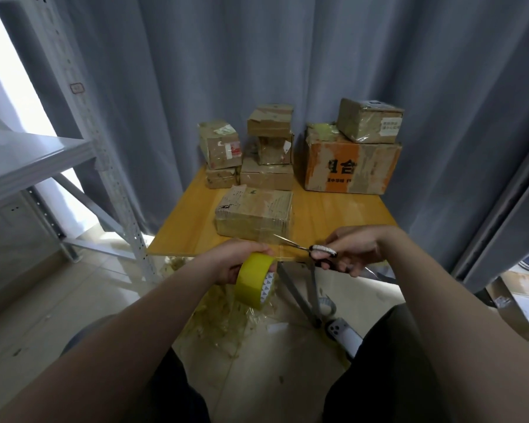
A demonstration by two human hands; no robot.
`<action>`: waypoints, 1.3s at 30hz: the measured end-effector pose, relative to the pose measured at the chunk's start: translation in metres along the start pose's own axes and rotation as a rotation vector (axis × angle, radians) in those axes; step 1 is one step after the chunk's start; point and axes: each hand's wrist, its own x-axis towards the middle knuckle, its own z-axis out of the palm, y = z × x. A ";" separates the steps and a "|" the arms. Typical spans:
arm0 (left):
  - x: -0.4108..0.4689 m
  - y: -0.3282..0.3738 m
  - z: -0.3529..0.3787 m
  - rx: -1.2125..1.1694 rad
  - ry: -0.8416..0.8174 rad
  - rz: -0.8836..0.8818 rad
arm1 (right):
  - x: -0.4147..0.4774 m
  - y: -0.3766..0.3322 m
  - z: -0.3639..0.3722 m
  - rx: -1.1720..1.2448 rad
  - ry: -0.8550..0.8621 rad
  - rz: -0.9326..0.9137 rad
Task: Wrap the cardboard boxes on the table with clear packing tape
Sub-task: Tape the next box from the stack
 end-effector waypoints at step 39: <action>-0.018 0.041 0.014 0.216 -0.074 0.117 | 0.009 0.012 -0.013 0.087 0.692 0.108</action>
